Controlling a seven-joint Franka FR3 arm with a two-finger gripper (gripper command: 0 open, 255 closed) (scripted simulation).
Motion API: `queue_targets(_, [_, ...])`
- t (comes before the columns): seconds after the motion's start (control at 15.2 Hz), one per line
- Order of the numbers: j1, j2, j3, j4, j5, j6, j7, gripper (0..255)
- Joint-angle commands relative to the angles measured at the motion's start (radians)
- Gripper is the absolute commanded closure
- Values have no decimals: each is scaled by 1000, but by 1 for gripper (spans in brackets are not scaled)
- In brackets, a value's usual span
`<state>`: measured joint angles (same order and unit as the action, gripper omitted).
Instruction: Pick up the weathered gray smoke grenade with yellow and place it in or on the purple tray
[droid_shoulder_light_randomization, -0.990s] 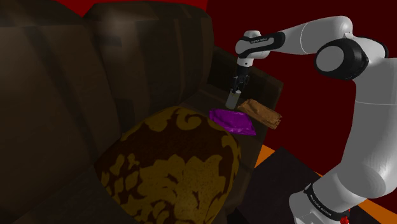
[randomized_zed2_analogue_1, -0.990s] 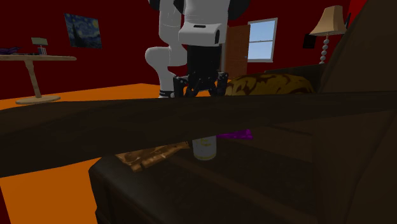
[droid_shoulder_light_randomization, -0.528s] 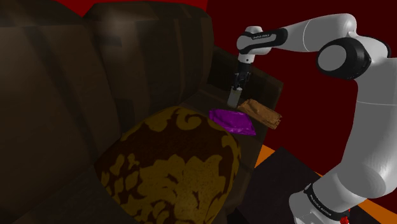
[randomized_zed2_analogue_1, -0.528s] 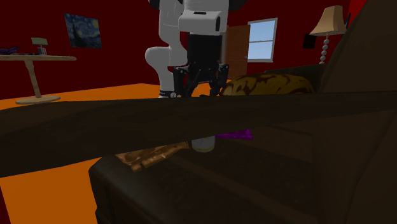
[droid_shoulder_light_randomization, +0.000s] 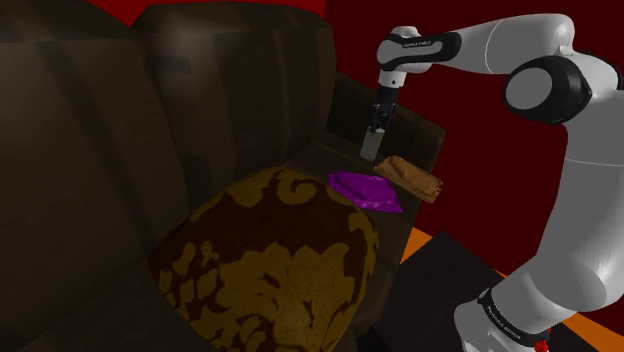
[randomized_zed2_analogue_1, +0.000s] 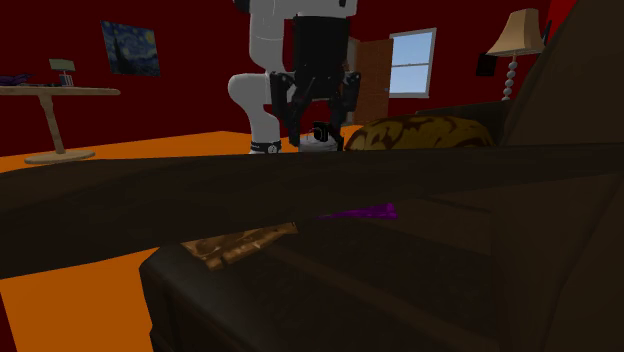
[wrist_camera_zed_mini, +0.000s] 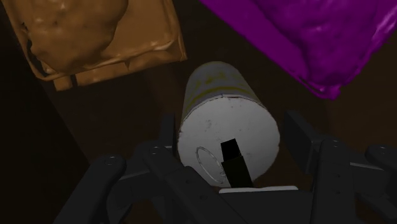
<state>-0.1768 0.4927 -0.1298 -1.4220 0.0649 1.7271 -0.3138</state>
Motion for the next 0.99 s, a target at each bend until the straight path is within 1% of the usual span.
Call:
queue_targets(0.0, [0, -5, 0, 21, -1, -26, 1, 255])
queue_targets(0.73, [-4, -13, -2, 147, -3, -160, 4, 255])
queue_targets(0.92, [30, -143, 4, -20, -14, -122, 37, 255])
